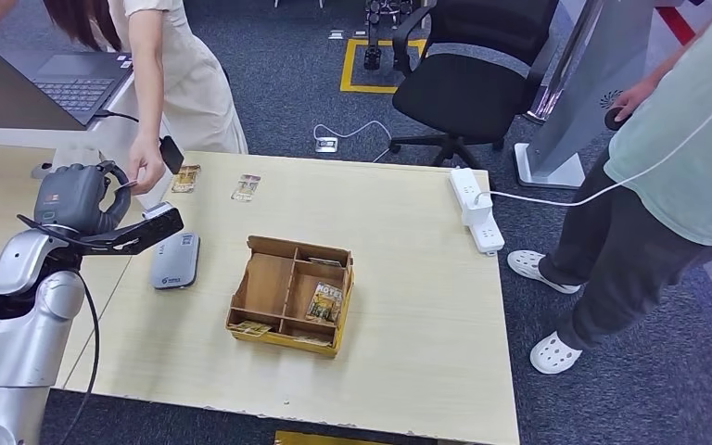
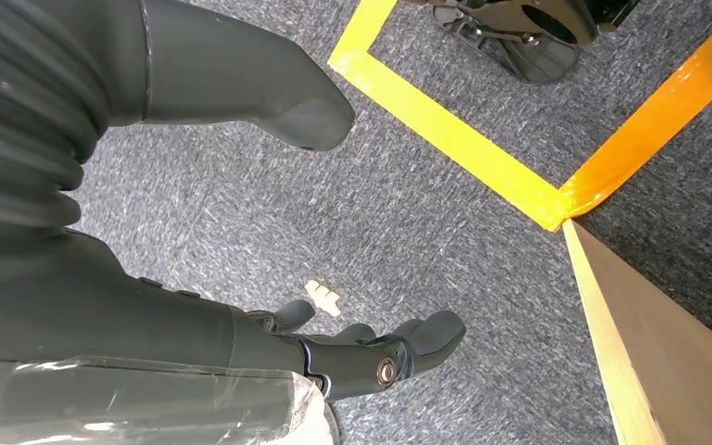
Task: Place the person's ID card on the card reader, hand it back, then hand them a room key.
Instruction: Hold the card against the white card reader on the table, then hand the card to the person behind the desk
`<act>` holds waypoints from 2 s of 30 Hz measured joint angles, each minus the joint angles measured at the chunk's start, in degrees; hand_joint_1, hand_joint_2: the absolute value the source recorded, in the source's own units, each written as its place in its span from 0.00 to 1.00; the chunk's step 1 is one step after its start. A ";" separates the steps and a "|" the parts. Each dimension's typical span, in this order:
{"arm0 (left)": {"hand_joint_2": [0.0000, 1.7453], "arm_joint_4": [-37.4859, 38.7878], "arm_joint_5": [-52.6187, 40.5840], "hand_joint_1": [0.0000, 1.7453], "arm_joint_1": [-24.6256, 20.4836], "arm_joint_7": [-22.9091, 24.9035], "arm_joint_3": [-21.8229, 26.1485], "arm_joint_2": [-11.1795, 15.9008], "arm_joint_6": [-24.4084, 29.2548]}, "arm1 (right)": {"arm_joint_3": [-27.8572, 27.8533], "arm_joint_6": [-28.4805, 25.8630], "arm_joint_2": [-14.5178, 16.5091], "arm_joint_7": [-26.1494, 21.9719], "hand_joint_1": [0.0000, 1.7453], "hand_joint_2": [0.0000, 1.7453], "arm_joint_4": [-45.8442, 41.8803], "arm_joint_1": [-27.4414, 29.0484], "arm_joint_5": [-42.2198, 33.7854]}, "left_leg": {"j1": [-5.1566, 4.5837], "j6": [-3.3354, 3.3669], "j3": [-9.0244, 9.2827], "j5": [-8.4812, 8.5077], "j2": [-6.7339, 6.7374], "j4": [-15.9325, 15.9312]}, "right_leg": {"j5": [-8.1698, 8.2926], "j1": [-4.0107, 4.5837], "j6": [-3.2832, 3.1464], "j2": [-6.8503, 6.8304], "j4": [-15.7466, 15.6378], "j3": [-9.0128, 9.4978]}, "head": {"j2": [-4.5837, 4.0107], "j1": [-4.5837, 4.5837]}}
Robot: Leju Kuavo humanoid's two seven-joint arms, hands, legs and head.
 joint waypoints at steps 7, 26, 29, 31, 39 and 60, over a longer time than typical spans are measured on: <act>1.00 0.00 0.00 1.00 -0.26 0.00 0.00 0.00 0.01 | -0.14 0.00 0.14 0.00 0.00 1.00 -0.01 0.00 0.00 | 0.00 0.00 -0.01 -0.01 0.05 0.00 | 0.00 0.00 0.00 0.07 0.00 -0.02 | 0.00 0.00; 1.00 0.00 0.00 1.00 -0.38 0.00 0.00 0.00 -0.01 | -0.16 0.00 0.17 0.00 0.00 1.00 -0.07 0.00 0.00 | 0.00 -0.05 -0.02 -0.05 0.06 0.00 | 0.00 0.00 0.00 0.09 -0.01 -0.05 | 0.00 0.00; 1.00 0.00 0.00 1.00 -0.38 0.00 0.00 0.00 0.01 | -0.16 0.00 0.17 -0.01 0.00 1.00 -0.07 0.00 0.00 | 0.00 -0.05 -0.02 -0.05 0.06 0.00 | 0.00 0.00 0.00 0.09 -0.01 -0.05 | 0.00 0.00; 1.00 0.00 0.00 1.00 -0.38 0.00 0.00 0.00 0.00 | -0.16 0.00 0.17 -0.01 0.00 1.00 -0.07 0.00 0.00 | 0.00 -0.05 -0.02 -0.05 0.06 0.00 | 0.00 0.00 0.00 0.09 -0.01 -0.05 | 0.00 0.00; 1.00 -0.81 2.21 0.00 -0.97 -2.92 0.00 -1.28 -1.13 | -0.61 1.23 0.57 -1.17 0.00 1.00 -0.06 -0.45 1.75 | 0.00 -0.03 -0.08 -0.02 0.00 0.02 | 0.00 0.00 0.00 0.03 -0.02 -0.13 | 0.00 -0.04; 1.00 -8.21 8.92 0.00 -4.25 -4.87 -0.02 -7.19 -6.24 | -10.66 5.40 6.58 -7.39 0.00 1.00 -0.03 -4.37 12.70 | -0.01 0.02 -0.10 0.03 0.13 -0.01 | 0.08 0.00 -0.04 0.15 0.00 -0.15 | 0.00 0.04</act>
